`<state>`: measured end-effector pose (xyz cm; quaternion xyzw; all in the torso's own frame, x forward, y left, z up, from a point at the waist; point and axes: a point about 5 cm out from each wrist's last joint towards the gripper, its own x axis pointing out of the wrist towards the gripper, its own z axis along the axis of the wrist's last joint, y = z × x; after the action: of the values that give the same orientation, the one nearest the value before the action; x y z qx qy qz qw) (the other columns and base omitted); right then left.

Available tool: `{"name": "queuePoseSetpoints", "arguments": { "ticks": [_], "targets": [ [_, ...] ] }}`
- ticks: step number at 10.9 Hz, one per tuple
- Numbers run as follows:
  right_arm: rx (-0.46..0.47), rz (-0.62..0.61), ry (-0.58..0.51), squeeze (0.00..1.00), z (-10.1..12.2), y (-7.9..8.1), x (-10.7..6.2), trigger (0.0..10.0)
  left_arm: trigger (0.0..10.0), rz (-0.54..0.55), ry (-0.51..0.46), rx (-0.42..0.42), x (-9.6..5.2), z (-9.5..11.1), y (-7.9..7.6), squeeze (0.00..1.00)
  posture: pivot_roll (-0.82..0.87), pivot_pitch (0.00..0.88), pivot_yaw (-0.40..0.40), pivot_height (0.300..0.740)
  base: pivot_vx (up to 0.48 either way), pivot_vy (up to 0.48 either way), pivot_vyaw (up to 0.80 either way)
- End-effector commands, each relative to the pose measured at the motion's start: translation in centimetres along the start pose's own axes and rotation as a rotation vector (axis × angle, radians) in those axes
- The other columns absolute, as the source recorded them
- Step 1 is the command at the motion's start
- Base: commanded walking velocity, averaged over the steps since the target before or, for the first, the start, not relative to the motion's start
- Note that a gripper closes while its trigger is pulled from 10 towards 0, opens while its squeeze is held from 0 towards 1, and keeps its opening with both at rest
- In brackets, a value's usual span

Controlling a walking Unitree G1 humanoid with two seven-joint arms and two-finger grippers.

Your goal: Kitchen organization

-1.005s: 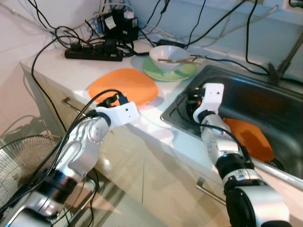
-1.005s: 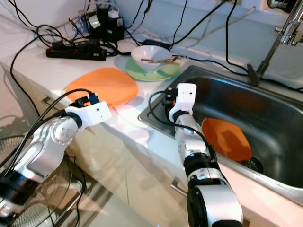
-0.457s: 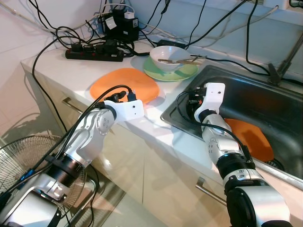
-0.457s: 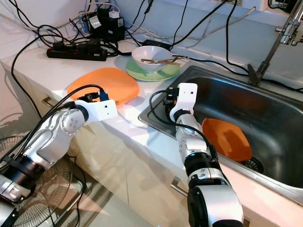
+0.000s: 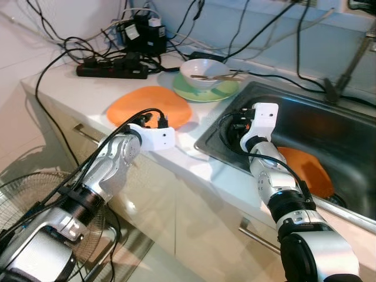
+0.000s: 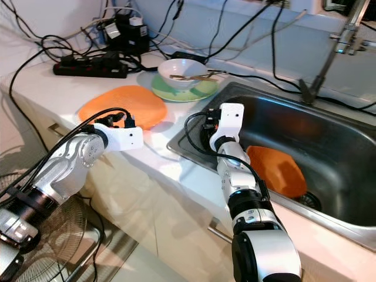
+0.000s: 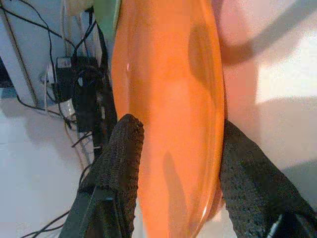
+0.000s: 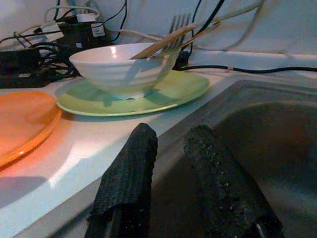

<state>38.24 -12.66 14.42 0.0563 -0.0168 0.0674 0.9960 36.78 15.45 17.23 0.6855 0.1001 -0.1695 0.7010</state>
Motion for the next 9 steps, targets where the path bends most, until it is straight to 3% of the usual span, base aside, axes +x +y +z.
{"name": "queuePoseSetpoints", "arguments": {
  "ticks": [1,2,3,9],
  "targets": [
    [0.002,-0.002,-0.007,0.0,0.27,-0.03,0.04,10.0,10.0,-0.09,0.077,0.019,0.38,-1.59,-2.12,0.0,0.24,0.0,-0.029,0.74,0.0,0.0,0.0],
    [0.002,-0.005,-0.008,0.0,0.3,-0.11,0.03,10.0,10.0,-0.091,0.09,0.024,0.57,-1.85,-2.17,0.0,0.23,0.0,-0.032,0.74,0.0,0.0,0.0],
    [-0.001,-0.014,-0.008,0.0,0.26,-0.4,-0.06,10.0,0.0,-0.101,0.102,0.03,0.7,-2.19,-2.44,0.0,0.23,0.003,-0.03,0.74,0.0,0.0,0.0],
    [-0.006,-0.024,-0.005,0.0,0.36,-0.73,-0.02,10.0,0.0,-0.11,0.102,0.005,0.75,-2.35,-2.82,0.0,0.23,0.016,-0.038,0.74,0.0,0.0,0.0]
  ]
}}
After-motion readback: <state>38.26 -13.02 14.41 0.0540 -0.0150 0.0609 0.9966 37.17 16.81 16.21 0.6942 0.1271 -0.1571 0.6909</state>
